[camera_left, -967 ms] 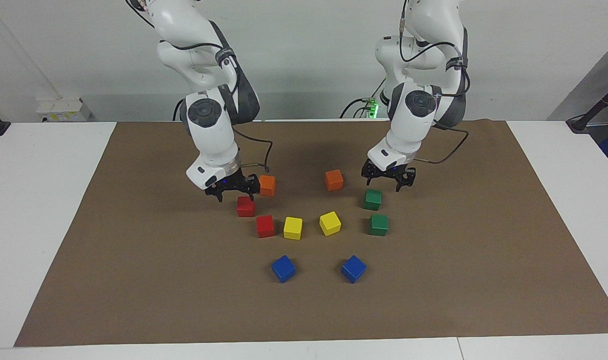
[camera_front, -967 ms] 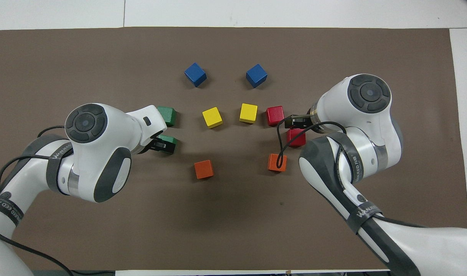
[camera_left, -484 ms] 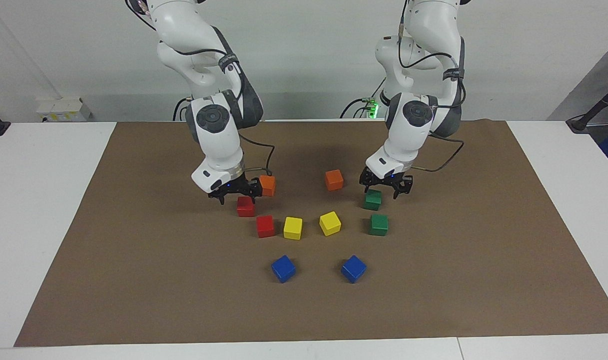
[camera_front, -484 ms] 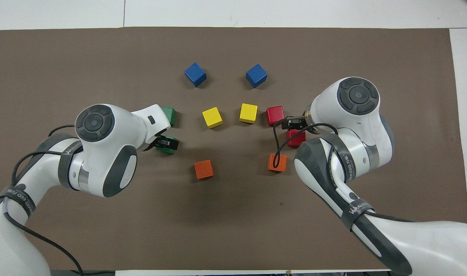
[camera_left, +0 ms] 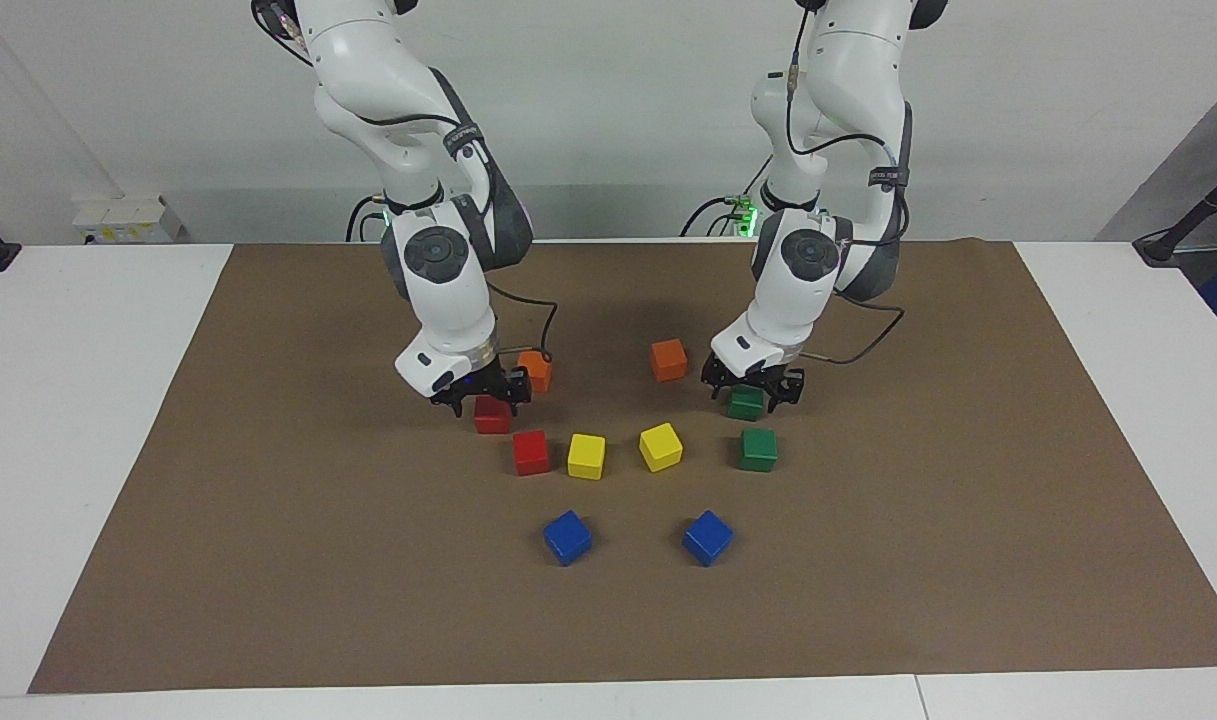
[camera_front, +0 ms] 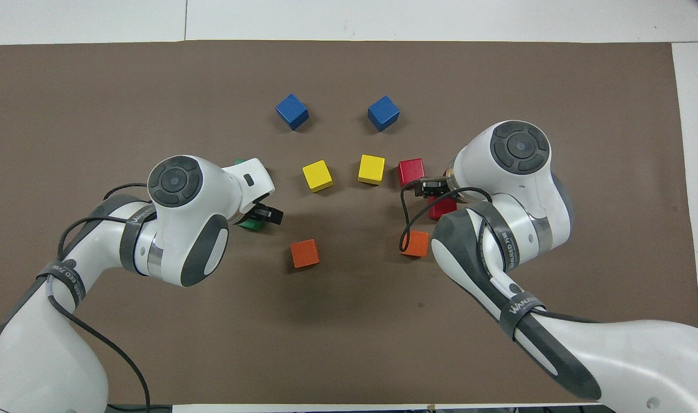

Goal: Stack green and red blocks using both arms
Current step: 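Grasp and lift the green block and the red block with both grippers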

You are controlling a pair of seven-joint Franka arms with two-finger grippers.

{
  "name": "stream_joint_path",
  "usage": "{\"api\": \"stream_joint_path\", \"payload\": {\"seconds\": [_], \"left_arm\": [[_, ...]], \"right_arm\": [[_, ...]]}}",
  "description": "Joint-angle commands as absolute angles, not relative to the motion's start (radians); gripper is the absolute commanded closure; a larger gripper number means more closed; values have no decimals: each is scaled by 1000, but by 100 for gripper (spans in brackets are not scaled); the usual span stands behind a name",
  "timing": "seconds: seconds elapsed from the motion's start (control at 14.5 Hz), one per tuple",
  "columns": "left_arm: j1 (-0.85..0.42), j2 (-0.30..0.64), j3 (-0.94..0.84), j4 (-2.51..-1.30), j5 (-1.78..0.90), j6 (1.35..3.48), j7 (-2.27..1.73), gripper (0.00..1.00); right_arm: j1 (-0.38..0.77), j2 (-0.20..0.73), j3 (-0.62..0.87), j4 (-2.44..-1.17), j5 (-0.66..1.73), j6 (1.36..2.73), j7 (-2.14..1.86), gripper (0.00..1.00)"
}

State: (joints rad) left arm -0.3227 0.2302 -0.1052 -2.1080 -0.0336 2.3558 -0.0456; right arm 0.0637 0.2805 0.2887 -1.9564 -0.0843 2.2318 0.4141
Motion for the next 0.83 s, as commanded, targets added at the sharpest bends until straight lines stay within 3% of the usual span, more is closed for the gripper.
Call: {"api": "stream_joint_path", "payload": {"seconds": [0.0, 0.35, 0.62, 0.69, 0.76], "left_arm": [[-342, 238, -86, -2089, -37, 2324, -48, 0], [-342, 233, -84, -2102, -37, 2321, -51, 0], [-342, 232, -84, -2102, -37, 2306, -55, 8], [-342, 230, -84, -2102, -37, 2304, -57, 16], [-342, 229, -84, -2108, -37, 2306, -58, 35]], "right_arm": [[58, 278, 299, -1991, -106, 2276, 449, 5], [57, 261, 301, -2045, -107, 2286, 443, 5], [58, 250, 301, -2075, -107, 2287, 442, 5], [57, 249, 299, -2077, -107, 2286, 440, 8], [57, 249, 301, -2077, -109, 2286, 434, 29]]}}
